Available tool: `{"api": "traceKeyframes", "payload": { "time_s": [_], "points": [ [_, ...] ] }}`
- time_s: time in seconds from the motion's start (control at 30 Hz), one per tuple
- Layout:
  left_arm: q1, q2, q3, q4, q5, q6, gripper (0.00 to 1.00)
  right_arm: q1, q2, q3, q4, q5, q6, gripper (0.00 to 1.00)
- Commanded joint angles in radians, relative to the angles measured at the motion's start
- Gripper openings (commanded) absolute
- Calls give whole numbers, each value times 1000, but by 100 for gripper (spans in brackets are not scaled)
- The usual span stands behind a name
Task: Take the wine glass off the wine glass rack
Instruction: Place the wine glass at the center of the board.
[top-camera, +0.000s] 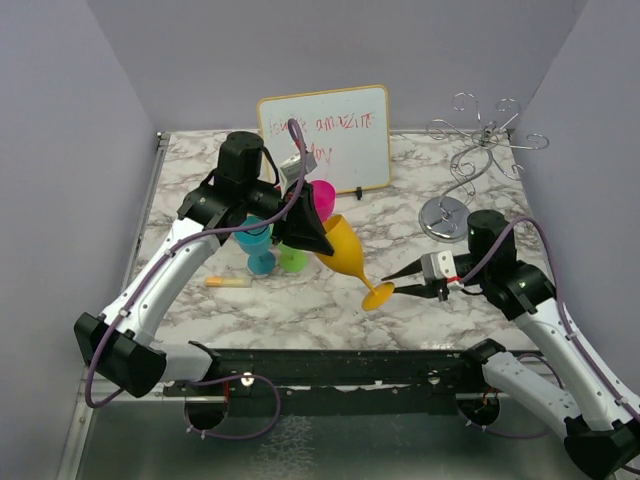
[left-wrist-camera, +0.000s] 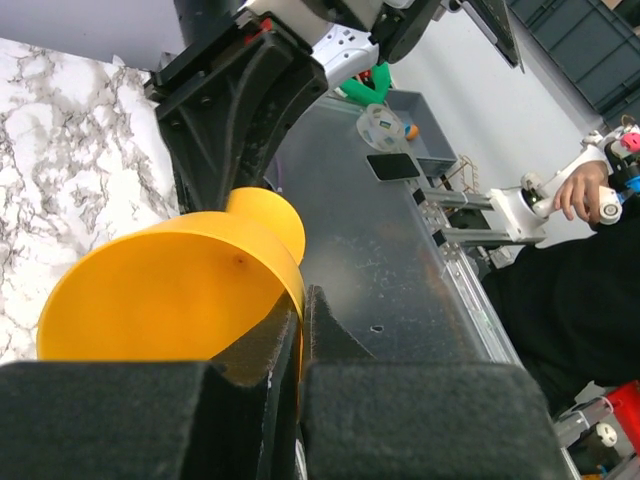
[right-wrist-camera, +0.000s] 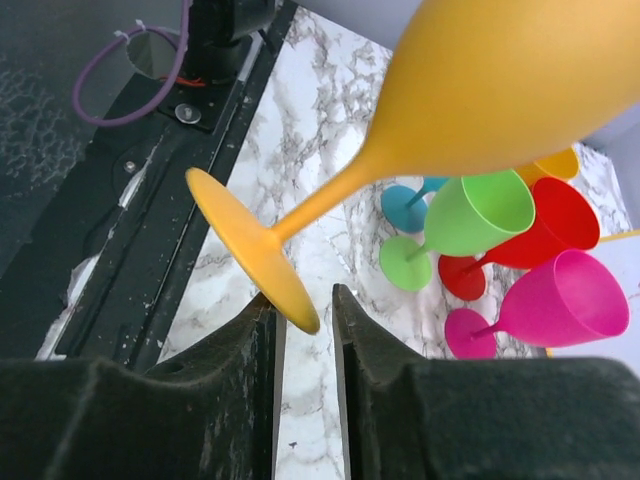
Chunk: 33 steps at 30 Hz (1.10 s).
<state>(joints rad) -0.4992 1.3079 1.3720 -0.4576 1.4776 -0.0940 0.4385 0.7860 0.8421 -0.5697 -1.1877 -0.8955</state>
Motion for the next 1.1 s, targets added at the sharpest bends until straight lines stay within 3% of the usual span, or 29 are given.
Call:
{"api": "traceKeyframes", "payload": {
  "time_s": [0.0, 0.33, 0.53, 0.6, 0.8, 0.9, 1.07],
  "points": [
    [-13, -28, -8, 11, -1, 24, 0, -3, -1, -10, 10, 58, 24, 34],
    [-16, -6, -19, 11, -160, -4, 0, -2, -28, -28, 17, 82, 41, 54],
    [-16, 10, -16, -33, -356, 32, 0, -2, -27, -29, 23, 73, 46, 60],
    [-17, 39, -5, -82, -413, 45, 0, -2, -26, -26, 26, 74, 53, 69],
    [-75, 102, 30, -218, -628, 140, 0, -2, -30, -6, -4, 37, 40, 70],
    [-128, 123, 40, -250, -743, 157, 0, -3, -45, -13, 61, 37, 94, 70],
    [-179, 149, 31, -251, -903, 157, 0, -3, -104, -49, 323, 161, 318, 77]
  ]
}}
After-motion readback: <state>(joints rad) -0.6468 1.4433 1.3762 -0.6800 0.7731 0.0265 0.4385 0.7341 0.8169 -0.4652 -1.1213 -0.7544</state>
